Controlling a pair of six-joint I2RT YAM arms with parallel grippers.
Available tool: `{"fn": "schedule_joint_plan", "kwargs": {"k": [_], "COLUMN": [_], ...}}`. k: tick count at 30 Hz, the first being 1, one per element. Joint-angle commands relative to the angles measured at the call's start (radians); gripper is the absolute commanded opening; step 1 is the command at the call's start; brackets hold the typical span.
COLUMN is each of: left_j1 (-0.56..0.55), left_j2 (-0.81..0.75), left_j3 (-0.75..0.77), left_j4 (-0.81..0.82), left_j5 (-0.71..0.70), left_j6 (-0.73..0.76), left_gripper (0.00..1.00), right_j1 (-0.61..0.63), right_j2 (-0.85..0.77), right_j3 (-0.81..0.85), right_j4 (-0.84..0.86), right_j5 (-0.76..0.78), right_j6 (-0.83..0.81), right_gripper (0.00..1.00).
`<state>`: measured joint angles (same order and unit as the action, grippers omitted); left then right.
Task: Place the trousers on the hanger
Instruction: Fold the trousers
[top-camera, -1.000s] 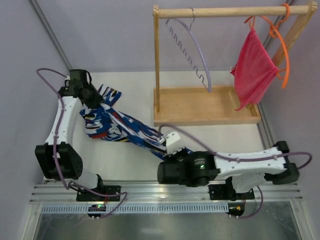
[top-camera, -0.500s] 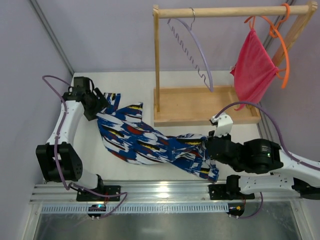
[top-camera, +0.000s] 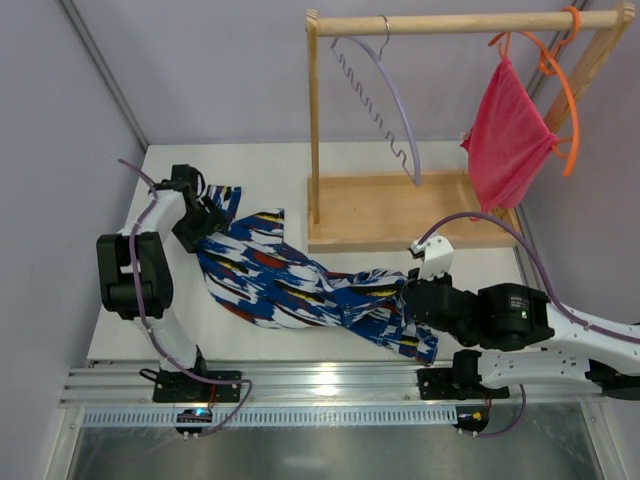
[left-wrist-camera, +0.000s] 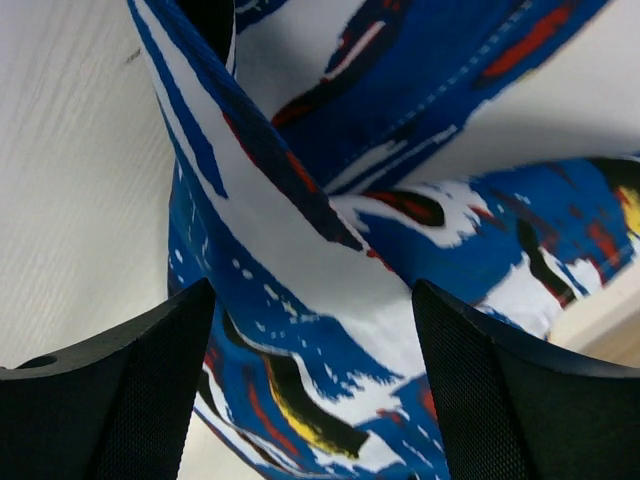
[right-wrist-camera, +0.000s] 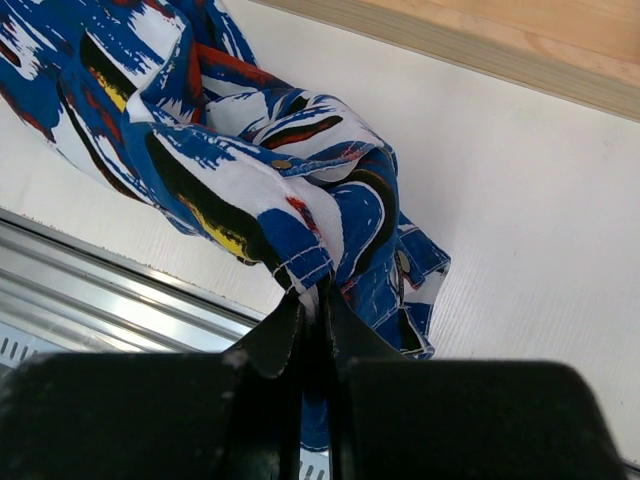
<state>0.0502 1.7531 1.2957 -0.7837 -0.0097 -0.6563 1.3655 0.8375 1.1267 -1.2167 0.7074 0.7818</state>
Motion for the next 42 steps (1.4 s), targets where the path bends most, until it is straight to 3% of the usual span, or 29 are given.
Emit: {"fn": "schedule_joint_plan", "kwargs": {"k": [1,3,6,7,8,13,20,25,28,34,42], "left_j1": [0.002,0.004,0.008,0.008,0.008,0.025,0.040,0.054,0.054,0.054,0.054], "left_j2": [0.058,0.100,0.124,0.117,0.103,-0.019,-0.290,-0.452,-0.517,-0.581,-0.534], "left_j3": [0.065,0.097,0.143,0.164,0.172,0.284,0.410,0.447,0.471,0.452,0.080], "left_j4": [0.008,0.009,-0.015,-0.031,-0.038,-0.130,-0.233,-0.227,-0.242,-0.256,-0.161], "left_j5": [-0.067,-0.062,-0.067,-0.082,-0.102,-0.229,-0.420,-0.444,-0.444,-0.325,-0.101], "left_j6": [-0.023,-0.025,-0.026,-0.025,-0.025,0.024,0.049,0.046,0.041,0.034,-0.002], "left_gripper": [0.80,0.79,0.66,0.44,0.35,0.00,0.01,0.08,0.01,0.00,0.06], "right_j1": [-0.002,-0.003,-0.002,-0.003,-0.002,-0.002,-0.002,-0.002,-0.002,-0.002,-0.002], "right_j2": [-0.003,-0.002,-0.005,-0.005,-0.005,0.035,0.186,0.190,0.135,0.023,-0.054], "right_j3": [-0.011,-0.018,-0.016,-0.012,-0.011,0.091,0.535,0.683,0.688,0.650,0.446], "right_j4": [0.062,0.060,0.046,0.036,0.031,0.003,-0.205,-0.201,-0.156,-0.113,-0.083], "right_j5": [0.009,0.010,0.030,0.052,0.066,0.184,0.400,0.390,0.315,0.244,0.228], "right_j6": [-0.029,-0.029,-0.015,-0.015,-0.015,-0.076,-0.145,-0.219,-0.225,-0.187,-0.151], "right_gripper": [0.04,0.04,0.04,0.04,0.04,0.04,0.04,0.04,0.04,0.04,0.04]}}
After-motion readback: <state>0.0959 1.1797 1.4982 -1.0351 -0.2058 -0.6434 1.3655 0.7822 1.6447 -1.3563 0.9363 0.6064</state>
